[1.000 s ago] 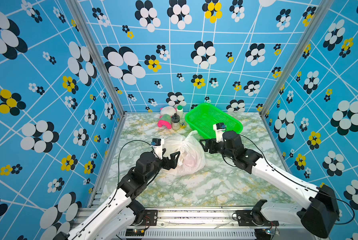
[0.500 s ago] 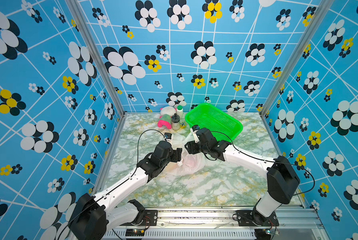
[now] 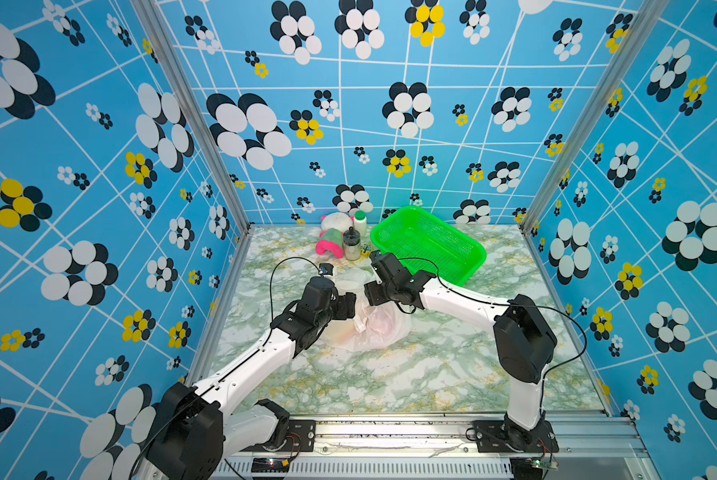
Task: Untie the knot of the plastic bag and take out the fruit
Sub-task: Untie the plastic bag at the center of the table.
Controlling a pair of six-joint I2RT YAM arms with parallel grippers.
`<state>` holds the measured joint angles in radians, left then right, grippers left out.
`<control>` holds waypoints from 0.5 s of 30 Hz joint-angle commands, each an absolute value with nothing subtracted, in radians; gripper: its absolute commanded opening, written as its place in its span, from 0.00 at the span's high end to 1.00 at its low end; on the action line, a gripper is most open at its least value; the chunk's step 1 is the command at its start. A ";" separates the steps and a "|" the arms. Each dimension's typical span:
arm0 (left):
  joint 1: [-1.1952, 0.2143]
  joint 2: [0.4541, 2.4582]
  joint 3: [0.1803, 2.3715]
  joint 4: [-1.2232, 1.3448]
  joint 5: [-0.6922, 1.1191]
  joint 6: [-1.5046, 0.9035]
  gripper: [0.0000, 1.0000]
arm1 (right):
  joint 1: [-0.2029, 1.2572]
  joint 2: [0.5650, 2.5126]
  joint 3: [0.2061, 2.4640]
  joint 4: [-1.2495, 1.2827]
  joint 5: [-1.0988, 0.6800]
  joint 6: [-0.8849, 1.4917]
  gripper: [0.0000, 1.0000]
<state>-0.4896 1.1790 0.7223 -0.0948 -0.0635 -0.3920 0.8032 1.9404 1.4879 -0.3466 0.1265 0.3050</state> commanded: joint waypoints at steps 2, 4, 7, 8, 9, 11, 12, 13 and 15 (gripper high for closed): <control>-0.479 1.183 0.753 -0.128 -0.088 -0.367 0.16 | 0.830 1.961 1.540 -0.405 0.139 0.276 0.33; -0.477 1.188 0.754 -0.132 -0.094 -0.367 0.16 | 0.843 1.952 1.536 -0.400 0.146 0.269 0.32; -0.475 1.192 0.757 -0.136 -0.100 -0.370 0.16 | 0.860 1.952 1.538 -0.405 0.166 0.261 0.31; -0.474 1.193 0.757 -0.137 -0.100 -0.370 0.16 | 0.863 1.955 1.539 -0.408 0.175 0.261 0.31; -0.474 1.194 0.756 -0.137 -0.098 -0.372 0.16 | 0.863 1.961 1.541 -0.409 0.183 0.265 0.31; -0.474 1.194 0.757 -0.137 -0.098 -0.371 0.16 | 0.863 1.968 1.541 -0.411 0.213 0.271 0.31; -0.474 1.194 0.758 -0.138 -0.098 -0.371 0.16 | 0.864 1.972 1.543 -0.413 0.223 0.273 0.31; -0.474 1.196 0.759 -0.139 -0.097 -0.371 0.16 | 0.863 1.978 1.547 -0.416 0.231 0.275 0.32; -0.475 1.194 0.762 -0.145 -0.097 -0.371 0.16 | 0.864 1.985 1.552 -0.416 0.241 0.280 0.37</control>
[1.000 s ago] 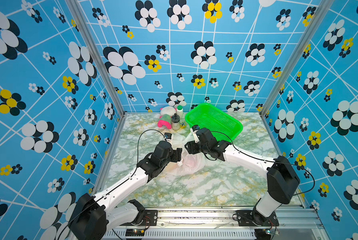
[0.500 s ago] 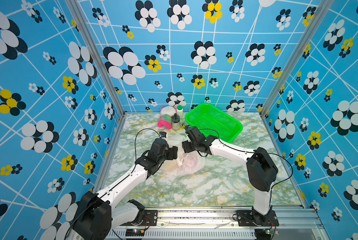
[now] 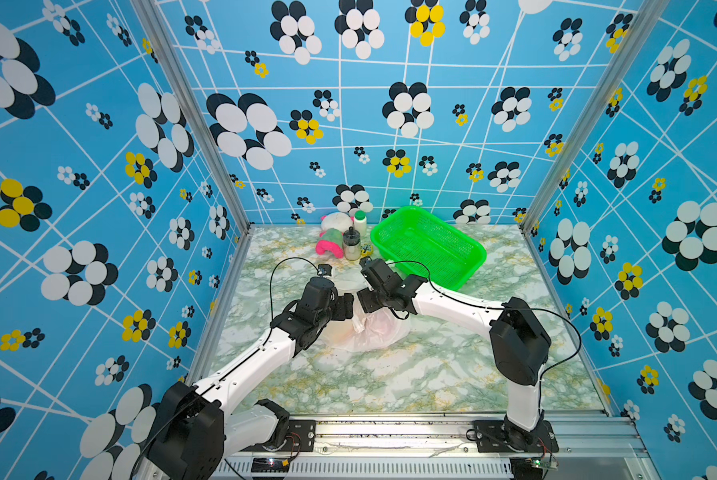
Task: Untie the knot of the plastic bag and take out the fruit
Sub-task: Untie the plastic bag at the center of the table.
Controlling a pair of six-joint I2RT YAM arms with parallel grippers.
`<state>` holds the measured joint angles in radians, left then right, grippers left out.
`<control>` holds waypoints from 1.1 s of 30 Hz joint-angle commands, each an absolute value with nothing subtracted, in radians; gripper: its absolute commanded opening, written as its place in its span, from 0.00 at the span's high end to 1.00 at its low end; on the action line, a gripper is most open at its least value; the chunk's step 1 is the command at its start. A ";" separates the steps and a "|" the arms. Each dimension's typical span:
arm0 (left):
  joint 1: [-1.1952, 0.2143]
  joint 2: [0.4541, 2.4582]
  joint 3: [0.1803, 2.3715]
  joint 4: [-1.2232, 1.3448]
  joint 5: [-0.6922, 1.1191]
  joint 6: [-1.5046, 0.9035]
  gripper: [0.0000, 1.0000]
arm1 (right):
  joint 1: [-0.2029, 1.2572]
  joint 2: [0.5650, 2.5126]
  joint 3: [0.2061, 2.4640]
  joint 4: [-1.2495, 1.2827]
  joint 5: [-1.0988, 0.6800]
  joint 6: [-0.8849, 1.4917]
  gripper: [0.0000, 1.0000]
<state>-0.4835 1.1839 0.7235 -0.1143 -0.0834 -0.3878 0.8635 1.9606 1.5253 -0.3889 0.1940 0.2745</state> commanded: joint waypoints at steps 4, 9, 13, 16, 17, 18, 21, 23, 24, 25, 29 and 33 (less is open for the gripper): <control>-0.474 1.187 0.767 -0.156 -0.099 -0.367 0.16 | 0.863 1.999 1.562 -0.413 0.247 0.284 0.49; -0.474 1.186 0.772 -0.167 -0.098 -0.364 0.16 | 0.859 1.996 1.558 -0.398 0.232 0.284 0.69; -0.475 1.196 0.779 -0.175 -0.094 -0.356 0.17 | 0.858 1.951 1.529 -0.376 0.212 0.293 0.89; -0.475 1.204 0.781 -0.174 -0.084 -0.349 0.17 | 0.859 1.894 1.480 -0.335 0.189 0.304 0.95; -0.477 1.206 0.781 -0.172 -0.080 -0.345 0.17 | 0.859 1.873 1.460 -0.319 0.180 0.307 0.95; -0.479 1.208 0.780 -0.169 -0.076 -0.343 0.17 | 0.859 1.854 1.441 -0.302 0.175 0.310 0.95; -0.490 1.223 0.787 -0.165 -0.066 -0.331 0.17 | 0.859 1.797 1.379 -0.251 0.157 0.320 0.96; -0.498 1.242 0.797 -0.168 -0.072 -0.328 0.16 | 0.858 1.770 1.348 -0.228 0.147 0.325 0.96; -0.500 1.250 0.801 -0.171 -0.076 -0.327 0.15 | 0.859 1.762 1.339 -0.223 0.143 0.328 0.96; -0.502 1.260 0.810 -0.175 -0.080 -0.328 0.14 | 0.858 1.755 1.330 -0.216 0.136 0.331 0.96; -0.515 1.285 0.832 -0.178 -0.087 -0.325 0.08 | 0.859 1.749 1.319 -0.206 0.110 0.337 0.96; -0.520 1.296 0.851 -0.165 -0.090 -0.325 0.05 | 0.859 1.751 1.320 -0.205 0.107 0.337 0.97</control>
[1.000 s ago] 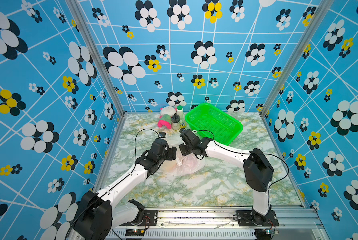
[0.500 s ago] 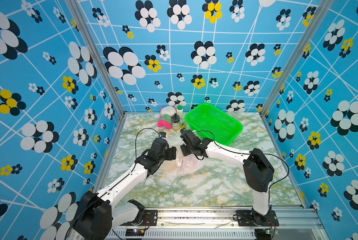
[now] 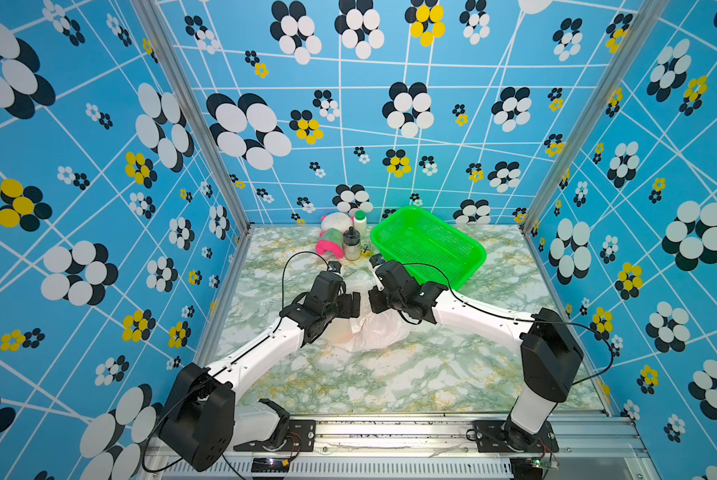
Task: Untie the knot of the plastic bag and take out the fruit
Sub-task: Untie the plastic bag at the center of the table.
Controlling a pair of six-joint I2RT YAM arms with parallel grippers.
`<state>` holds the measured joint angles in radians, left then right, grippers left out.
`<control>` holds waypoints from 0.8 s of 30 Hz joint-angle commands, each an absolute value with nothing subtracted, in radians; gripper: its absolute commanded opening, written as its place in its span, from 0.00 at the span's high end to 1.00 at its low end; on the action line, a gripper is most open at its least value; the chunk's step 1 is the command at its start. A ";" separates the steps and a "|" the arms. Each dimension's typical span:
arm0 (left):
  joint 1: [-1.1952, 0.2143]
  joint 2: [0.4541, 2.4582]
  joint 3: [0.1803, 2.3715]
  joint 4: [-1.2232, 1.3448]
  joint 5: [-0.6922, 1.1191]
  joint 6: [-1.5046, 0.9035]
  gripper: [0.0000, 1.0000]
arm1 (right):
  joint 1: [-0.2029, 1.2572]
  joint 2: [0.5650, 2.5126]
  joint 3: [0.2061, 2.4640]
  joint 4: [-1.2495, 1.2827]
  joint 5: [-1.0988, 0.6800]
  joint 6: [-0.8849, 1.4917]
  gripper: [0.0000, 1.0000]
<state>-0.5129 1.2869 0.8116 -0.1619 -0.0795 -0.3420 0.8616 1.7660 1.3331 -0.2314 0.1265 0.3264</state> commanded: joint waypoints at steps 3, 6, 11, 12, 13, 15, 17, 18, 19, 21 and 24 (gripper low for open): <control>-0.522 1.317 0.868 -0.152 -0.080 -0.320 0.05 | 0.859 1.746 1.316 -0.201 0.106 0.337 0.97; -0.523 1.357 0.888 -0.144 -0.071 -0.317 0.11 | 0.859 1.743 1.312 -0.197 0.103 0.334 0.97; -0.525 1.421 0.908 -0.132 -0.071 -0.320 0.47 | 0.859 1.740 1.294 -0.189 0.102 0.334 0.94; -0.525 1.430 0.910 -0.130 -0.073 -0.322 0.62 | 0.859 1.739 1.291 -0.189 0.106 0.334 0.94; -0.525 1.436 0.913 -0.130 -0.077 -0.325 0.72 | 0.859 1.739 1.289 -0.189 0.107 0.333 0.94; -0.524 1.445 0.920 -0.139 -0.095 -0.330 0.89 | 0.859 1.732 1.276 -0.193 0.131 0.331 0.91; -0.523 1.442 0.919 -0.148 -0.125 -0.340 1.00 | 0.859 1.719 1.257 -0.193 0.158 0.329 0.85; -0.522 1.439 0.918 -0.152 -0.141 -0.346 1.00 | 0.857 1.710 1.243 -0.193 0.170 0.327 0.83; -0.520 1.434 0.913 -0.153 -0.148 -0.350 1.00 | 0.857 1.702 1.228 -0.191 0.178 0.327 0.81; -0.514 1.419 0.900 -0.153 -0.155 -0.359 1.00 | 0.854 1.682 1.195 -0.180 0.190 0.331 0.80; -0.511 1.391 0.878 -0.145 -0.149 -0.365 1.00 | 0.851 1.660 1.153 -0.164 0.191 0.337 0.79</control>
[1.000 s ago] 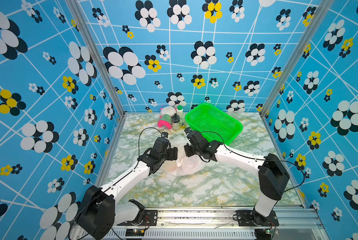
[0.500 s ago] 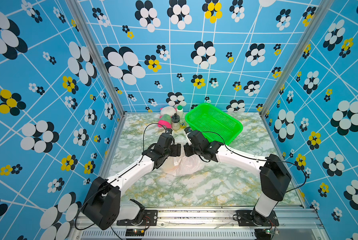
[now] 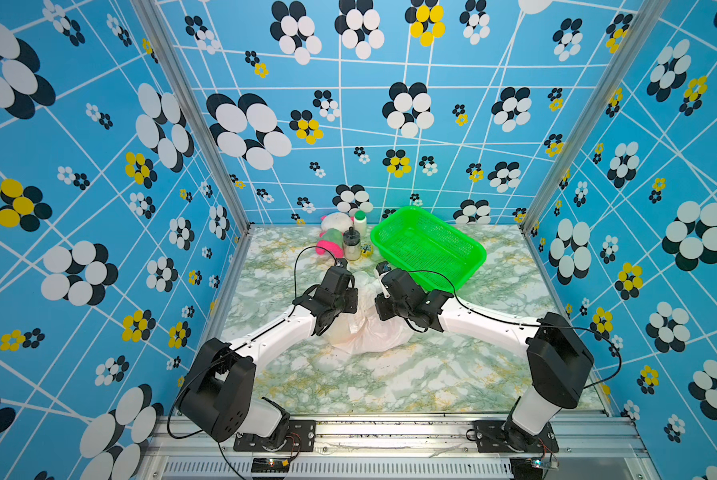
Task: Untie the knot of the plastic bag and take out the fruit
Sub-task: Untie the plastic bag at the center of the table.
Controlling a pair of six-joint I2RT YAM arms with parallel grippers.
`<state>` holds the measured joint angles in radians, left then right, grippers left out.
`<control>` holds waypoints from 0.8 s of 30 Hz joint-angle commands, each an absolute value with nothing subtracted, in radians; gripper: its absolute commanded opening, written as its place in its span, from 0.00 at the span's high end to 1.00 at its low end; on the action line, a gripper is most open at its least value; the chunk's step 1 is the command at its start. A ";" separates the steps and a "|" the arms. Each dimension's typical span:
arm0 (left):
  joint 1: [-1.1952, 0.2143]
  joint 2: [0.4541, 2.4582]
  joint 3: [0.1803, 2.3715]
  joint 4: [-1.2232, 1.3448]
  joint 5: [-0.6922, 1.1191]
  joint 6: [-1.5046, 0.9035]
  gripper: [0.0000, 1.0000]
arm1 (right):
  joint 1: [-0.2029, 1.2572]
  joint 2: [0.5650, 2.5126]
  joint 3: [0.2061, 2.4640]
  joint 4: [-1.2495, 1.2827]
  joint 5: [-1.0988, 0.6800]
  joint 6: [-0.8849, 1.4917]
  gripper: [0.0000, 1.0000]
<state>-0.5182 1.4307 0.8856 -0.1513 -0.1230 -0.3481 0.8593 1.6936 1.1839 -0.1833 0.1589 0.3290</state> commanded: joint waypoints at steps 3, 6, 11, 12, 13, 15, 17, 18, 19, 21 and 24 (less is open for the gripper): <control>-0.511 1.363 0.859 -0.135 -0.145 -0.371 1.00 | 0.850 1.653 1.129 -0.150 0.183 0.341 0.85; -0.511 1.346 0.851 -0.133 -0.133 -0.375 1.00 | 0.849 1.658 1.123 -0.138 0.178 0.340 0.96; -0.509 1.320 0.839 -0.139 -0.145 -0.377 1.00 | 0.848 1.654 1.130 -0.149 0.206 0.339 1.00; -0.506 1.313 0.835 -0.142 -0.156 -0.381 1.00 | 0.845 1.645 1.125 -0.148 0.218 0.341 1.00; -0.499 1.305 0.829 -0.143 -0.160 -0.386 1.00 | 0.842 1.638 1.119 -0.148 0.226 0.344 1.00; -0.472 1.285 0.810 -0.143 -0.160 -0.411 1.00 | 0.837 1.620 1.093 -0.138 0.241 0.351 1.00; -0.437 1.257 0.785 -0.140 -0.144 -0.437 1.00 | 0.833 1.601 1.061 -0.128 0.263 0.364 1.00; -0.420 1.240 0.770 -0.135 -0.131 -0.444 1.00 | 0.830 1.590 1.038 -0.121 0.279 0.372 1.00; -0.410 1.224 0.759 -0.132 -0.122 -0.447 1.00 | 0.827 1.577 1.018 -0.111 0.287 0.380 1.00; -0.394 1.191 0.737 -0.127 -0.111 -0.445 1.00 | 0.818 1.545 0.970 -0.084 0.291 0.395 1.00; -0.385 1.156 0.718 -0.137 -0.109 -0.438 1.00 | 0.809 1.508 0.914 -0.049 0.297 0.409 1.00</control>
